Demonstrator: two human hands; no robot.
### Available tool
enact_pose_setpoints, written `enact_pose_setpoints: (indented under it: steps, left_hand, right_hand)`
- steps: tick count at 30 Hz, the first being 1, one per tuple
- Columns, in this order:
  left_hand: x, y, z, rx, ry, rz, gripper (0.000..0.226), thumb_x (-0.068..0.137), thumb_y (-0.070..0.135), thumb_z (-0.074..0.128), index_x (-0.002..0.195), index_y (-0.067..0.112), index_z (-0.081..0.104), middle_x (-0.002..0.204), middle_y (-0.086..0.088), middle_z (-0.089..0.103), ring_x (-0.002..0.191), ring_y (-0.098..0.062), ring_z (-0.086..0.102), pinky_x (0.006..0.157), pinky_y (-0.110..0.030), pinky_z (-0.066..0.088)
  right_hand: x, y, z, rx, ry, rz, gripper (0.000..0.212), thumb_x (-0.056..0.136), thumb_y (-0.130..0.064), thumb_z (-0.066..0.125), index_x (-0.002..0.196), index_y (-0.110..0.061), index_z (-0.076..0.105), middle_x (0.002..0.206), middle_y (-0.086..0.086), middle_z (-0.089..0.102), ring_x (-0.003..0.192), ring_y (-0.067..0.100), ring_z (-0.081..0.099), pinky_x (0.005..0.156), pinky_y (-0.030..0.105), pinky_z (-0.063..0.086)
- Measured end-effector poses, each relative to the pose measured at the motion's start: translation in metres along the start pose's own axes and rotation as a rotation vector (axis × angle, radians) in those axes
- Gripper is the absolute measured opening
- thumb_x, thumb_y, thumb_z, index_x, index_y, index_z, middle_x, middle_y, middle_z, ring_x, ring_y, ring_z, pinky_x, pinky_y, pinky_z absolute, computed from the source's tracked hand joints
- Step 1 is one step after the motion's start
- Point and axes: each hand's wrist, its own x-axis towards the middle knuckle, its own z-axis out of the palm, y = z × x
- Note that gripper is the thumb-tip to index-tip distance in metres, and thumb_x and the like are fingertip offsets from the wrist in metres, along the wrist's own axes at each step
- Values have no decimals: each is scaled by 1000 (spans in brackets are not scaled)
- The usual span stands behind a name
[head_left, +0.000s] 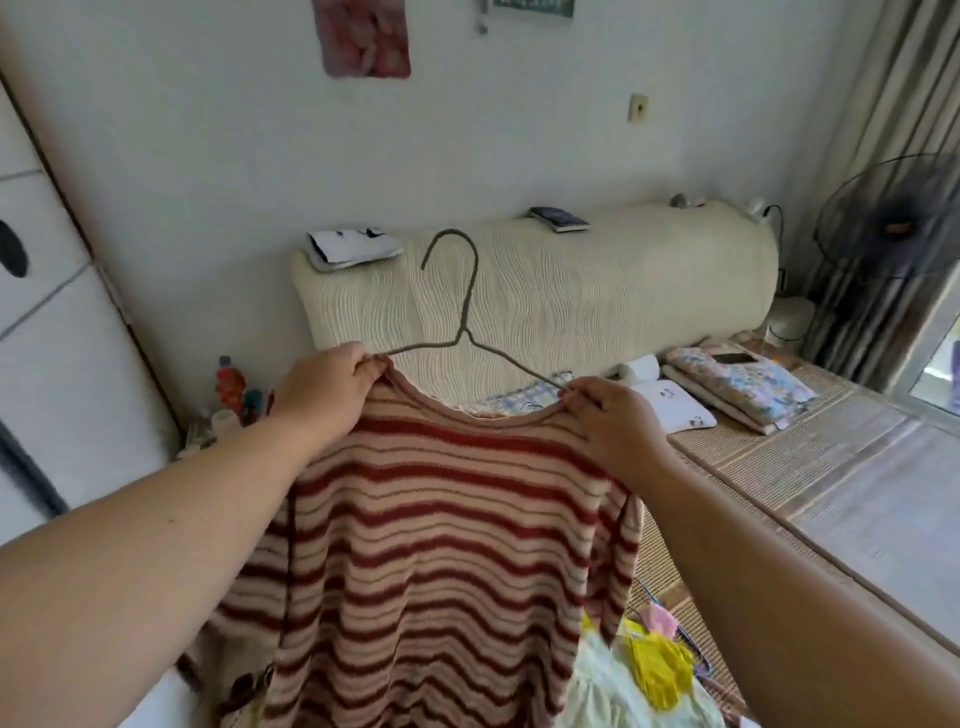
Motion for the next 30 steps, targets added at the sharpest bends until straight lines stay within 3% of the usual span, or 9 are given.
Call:
enact_pose_setpoints:
  steps: [2,6,12,16,19,22,24,28,30]
  left_hand:
    - [30,-6,21,-37,-50,0,32,96,42,43,84,17,59,69,10,53,64,-10,48,55,-29,31]
    - [89,-15,55,-56,-47,24,33,96,40,45,67,25,49,66,4,55,62,-12,49,52,-29,29]
    - [190,-25,116,-24,-77,87,33,95,45,43,68,28,45,70,6,54,68,-19,51,66,-36,41]
    - [239,-45,195,-56,-337,102,35,95,48,41,70,25,51,70,6,58,70,-16,54,72,-36,45]
    - [259,-65,264,-89,-587,96,34,96,44,44,71,22,53,72,5,59,72,-15,55,73,-34,47]
    - [274,-85,330,-40,-785,135,31,97,41,44,79,19,59,81,1,62,79,-16,58,76,-34,48]
    - [282,-92,367,-12,-863,170,33,97,38,44,72,19,54,80,-2,61,80,-20,58,73,-34,46]
    - [301,-100,437,5,-981,216,34,98,39,42,70,23,50,78,-1,58,79,-21,57,70,-34,43]
    - [309,-103,472,18,-1026,229,35,99,39,40,67,24,44,75,1,54,79,-21,55,67,-33,40]
  right_hand:
    - [35,11,13,-7,-18,10,16,92,-25,55,97,-23,70,79,-17,57,80,8,51,70,21,34]
    - [95,29,34,7,-36,44,13,92,-27,55,92,-28,67,75,-26,53,70,-4,47,60,4,29]
    - [172,61,68,44,-6,147,20,92,-29,55,76,-40,59,71,-25,56,68,-11,50,56,5,35]
    - [211,112,102,-48,-71,279,12,92,-30,54,86,-34,64,79,-17,61,77,3,55,70,24,42]
    - [227,157,137,-118,-130,441,12,94,-29,53,90,-31,65,84,-13,62,84,12,58,73,25,42]
    - [236,197,175,-161,-169,579,14,94,-28,52,85,-34,61,84,-16,60,83,9,55,69,22,38]
    - [241,219,196,-184,-193,667,18,95,-28,50,81,-33,60,83,-16,61,80,7,56,67,21,42]
    - [255,266,228,-335,-196,810,24,97,-30,44,85,-33,65,87,-11,65,95,17,54,91,33,45]
    - [267,290,243,-408,-213,828,24,97,-27,43,86,-34,63,89,-10,65,95,18,54,90,34,46]
